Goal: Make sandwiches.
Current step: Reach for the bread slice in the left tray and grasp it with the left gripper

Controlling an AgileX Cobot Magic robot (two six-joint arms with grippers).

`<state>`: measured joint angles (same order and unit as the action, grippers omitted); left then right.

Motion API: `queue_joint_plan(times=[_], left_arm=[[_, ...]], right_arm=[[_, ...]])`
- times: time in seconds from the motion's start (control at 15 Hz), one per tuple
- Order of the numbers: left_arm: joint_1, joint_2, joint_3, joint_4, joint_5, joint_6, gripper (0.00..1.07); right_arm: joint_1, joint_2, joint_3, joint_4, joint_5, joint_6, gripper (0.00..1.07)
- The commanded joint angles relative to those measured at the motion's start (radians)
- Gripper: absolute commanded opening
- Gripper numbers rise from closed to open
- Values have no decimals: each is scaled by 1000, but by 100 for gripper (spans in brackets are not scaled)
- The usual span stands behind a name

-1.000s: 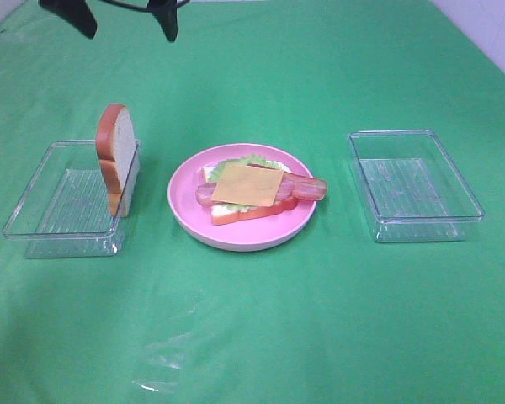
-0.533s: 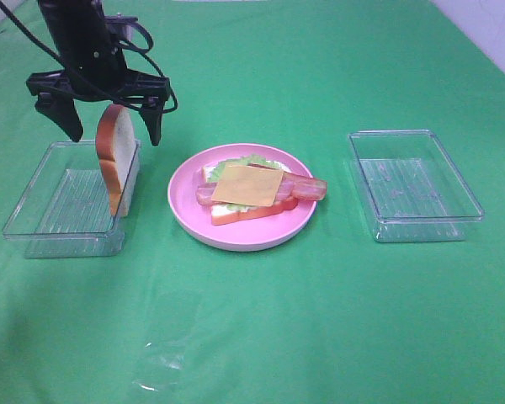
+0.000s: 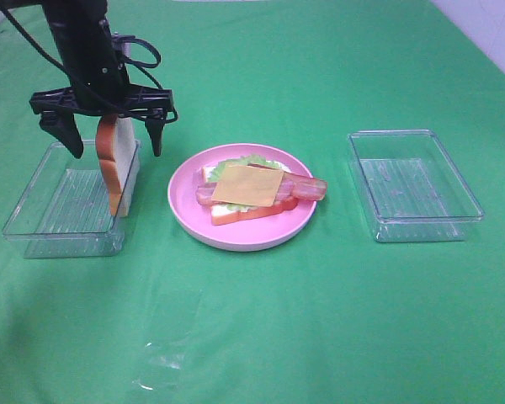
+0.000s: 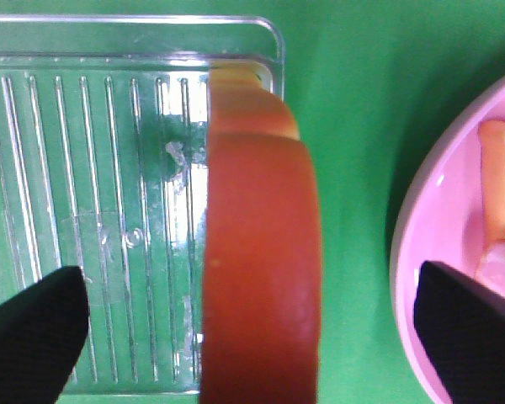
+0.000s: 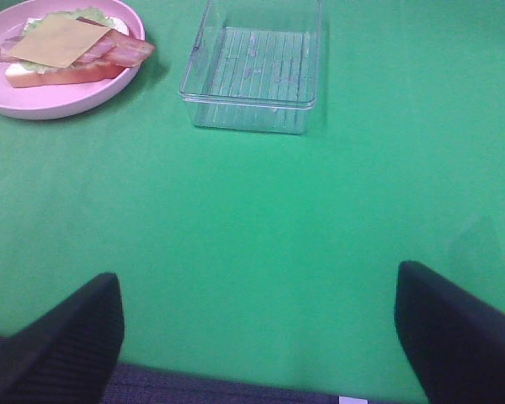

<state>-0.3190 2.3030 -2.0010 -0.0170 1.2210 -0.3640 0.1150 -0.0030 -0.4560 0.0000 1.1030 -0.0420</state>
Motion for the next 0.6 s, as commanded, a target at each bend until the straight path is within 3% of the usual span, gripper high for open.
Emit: queue_joint_plan(times=[0.07,0.13,0.2,0.33,0.4,0.6], left_arm=[[3,2,8,-3,82,-9,84],[3,2,8,-3,82,-9,73],[3,2,8,-3,83,-9,47],[3,2,8,-3,91,-26,22],[3,2,8,-3,91,-31,15],[3,1,7,-3,98,-32,14]], right_arm=[[-7,-33,5,0,-6,1,85],[-7,-33,5,0,-6,1,85],[-7,-33,5,0,-6,1,85],[-7,-33,5,0,-6,1,85],[-7,-33,5,0,-6,1,85],[-7,-33,5,0,-6,1,85]])
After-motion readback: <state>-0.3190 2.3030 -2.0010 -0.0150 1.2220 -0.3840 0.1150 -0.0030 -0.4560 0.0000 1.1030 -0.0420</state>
